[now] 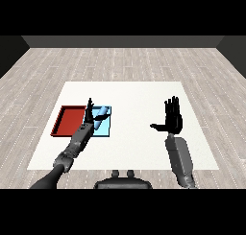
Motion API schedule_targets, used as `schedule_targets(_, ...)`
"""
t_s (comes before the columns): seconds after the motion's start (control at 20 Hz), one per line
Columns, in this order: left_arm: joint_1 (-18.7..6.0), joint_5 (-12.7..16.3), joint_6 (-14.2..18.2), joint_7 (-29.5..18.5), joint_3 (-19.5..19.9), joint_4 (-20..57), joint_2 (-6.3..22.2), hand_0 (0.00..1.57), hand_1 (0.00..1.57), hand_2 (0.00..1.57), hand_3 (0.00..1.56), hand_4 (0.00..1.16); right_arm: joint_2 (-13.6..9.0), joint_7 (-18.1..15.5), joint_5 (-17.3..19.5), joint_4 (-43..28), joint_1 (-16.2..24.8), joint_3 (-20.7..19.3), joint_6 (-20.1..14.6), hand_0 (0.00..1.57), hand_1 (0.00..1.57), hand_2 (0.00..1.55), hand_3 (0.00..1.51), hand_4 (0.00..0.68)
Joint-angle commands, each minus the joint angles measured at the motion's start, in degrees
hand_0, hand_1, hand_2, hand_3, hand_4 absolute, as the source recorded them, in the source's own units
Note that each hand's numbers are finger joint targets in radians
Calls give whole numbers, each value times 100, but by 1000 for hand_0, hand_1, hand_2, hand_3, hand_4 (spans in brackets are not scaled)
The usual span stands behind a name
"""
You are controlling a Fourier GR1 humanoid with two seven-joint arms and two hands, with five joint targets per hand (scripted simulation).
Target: Pick the blue can and put it in the blue box
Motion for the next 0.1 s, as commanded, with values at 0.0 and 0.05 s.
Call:
schedule_targets(0.0,351,199,-970,-692,14,-1011,-24,0,0,0,0,0,-109,235,54,132,-158,39,0,0,0,0,0,0)
schedule_targets(0.05,605,180,-1014,-669,-73,-1370,99,0,0,0,0,0,-173,147,7,242,-79,15,202,0,0,0,0,0)
